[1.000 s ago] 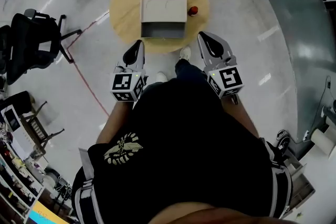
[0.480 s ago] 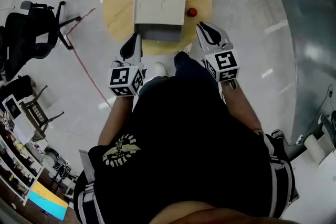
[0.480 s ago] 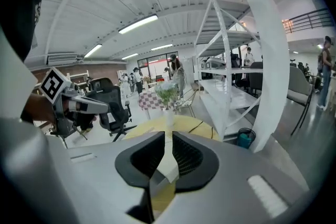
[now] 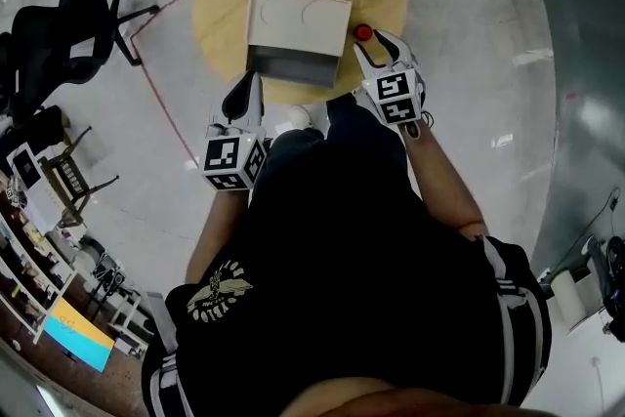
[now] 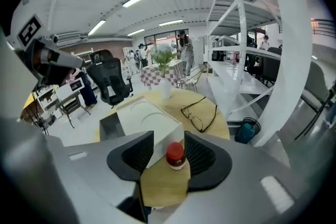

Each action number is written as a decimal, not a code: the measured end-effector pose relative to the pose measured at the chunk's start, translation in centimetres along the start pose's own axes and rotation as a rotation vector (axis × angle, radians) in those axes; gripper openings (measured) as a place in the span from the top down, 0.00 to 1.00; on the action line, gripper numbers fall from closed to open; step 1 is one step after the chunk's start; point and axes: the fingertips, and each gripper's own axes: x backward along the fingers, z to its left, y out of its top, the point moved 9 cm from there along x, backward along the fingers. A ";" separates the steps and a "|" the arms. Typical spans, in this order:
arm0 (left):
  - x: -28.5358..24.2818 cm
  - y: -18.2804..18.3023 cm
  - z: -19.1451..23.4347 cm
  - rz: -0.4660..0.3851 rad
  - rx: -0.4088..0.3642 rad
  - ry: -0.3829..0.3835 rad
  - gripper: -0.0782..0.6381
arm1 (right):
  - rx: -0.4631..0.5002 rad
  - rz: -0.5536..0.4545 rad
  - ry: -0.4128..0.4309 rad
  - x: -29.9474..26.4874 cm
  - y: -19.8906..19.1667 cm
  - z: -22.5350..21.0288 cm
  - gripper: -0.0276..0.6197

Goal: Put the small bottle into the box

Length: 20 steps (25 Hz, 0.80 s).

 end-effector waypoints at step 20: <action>0.6 0.2 3.5 -0.018 0.020 -0.042 0.89 | 0.090 0.138 -0.071 -3.4 -1.5 0.5 0.74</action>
